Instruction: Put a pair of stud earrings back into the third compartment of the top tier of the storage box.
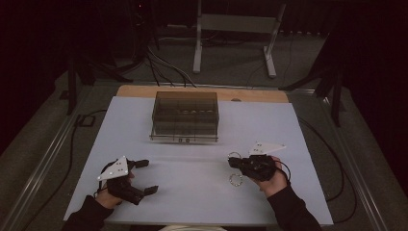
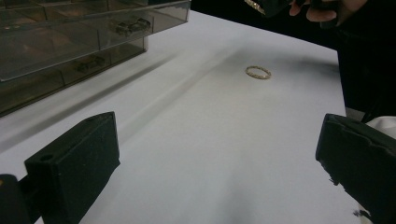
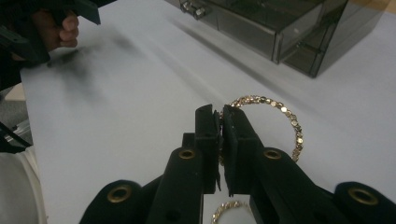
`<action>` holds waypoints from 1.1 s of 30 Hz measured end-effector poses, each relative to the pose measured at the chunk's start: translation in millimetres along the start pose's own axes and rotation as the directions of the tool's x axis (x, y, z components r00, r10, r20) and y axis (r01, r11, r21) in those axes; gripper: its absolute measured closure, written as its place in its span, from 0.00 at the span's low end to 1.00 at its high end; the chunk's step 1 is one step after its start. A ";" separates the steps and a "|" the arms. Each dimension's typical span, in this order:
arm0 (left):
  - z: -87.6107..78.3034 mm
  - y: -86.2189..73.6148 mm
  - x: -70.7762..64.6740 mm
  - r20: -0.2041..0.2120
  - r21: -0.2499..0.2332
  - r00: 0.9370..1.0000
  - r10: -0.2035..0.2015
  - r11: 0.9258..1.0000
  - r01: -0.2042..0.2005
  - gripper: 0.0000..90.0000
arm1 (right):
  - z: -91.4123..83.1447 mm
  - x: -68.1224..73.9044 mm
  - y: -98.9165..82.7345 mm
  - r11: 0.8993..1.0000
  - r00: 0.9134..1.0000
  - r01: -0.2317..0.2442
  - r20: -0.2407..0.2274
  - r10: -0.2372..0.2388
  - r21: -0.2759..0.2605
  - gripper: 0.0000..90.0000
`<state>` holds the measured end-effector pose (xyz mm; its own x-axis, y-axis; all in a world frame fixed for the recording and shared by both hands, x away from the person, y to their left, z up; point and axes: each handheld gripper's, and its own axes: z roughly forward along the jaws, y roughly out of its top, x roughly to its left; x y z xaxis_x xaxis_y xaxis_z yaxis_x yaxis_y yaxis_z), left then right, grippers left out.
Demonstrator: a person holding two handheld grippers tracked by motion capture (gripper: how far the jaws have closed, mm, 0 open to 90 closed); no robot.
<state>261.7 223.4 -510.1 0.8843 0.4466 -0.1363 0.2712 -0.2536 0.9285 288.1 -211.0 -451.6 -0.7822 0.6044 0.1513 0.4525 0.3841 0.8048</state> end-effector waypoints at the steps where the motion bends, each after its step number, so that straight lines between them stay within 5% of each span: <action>1: 0.1 -0.1 0.2 0.000 0.000 1.000 0.000 1.000 0.000 0.01 | 0.4 -0.2 1.8 1.000 1.000 0.003 0.000 -0.003 -0.003 0.95; 33: -1.0 0.5 0.5 0.002 -0.005 1.000 0.002 1.000 -0.002 0.01 | 10.4 -11.6 59.9 0.996 0.998 0.070 0.000 -0.070 -0.057 0.95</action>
<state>261.9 224.4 -509.4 0.8855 0.4444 -0.1352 0.2676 -0.2502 0.9305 328.7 -187.7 -411.1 -0.8121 0.5758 0.0949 0.3715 0.3848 0.8449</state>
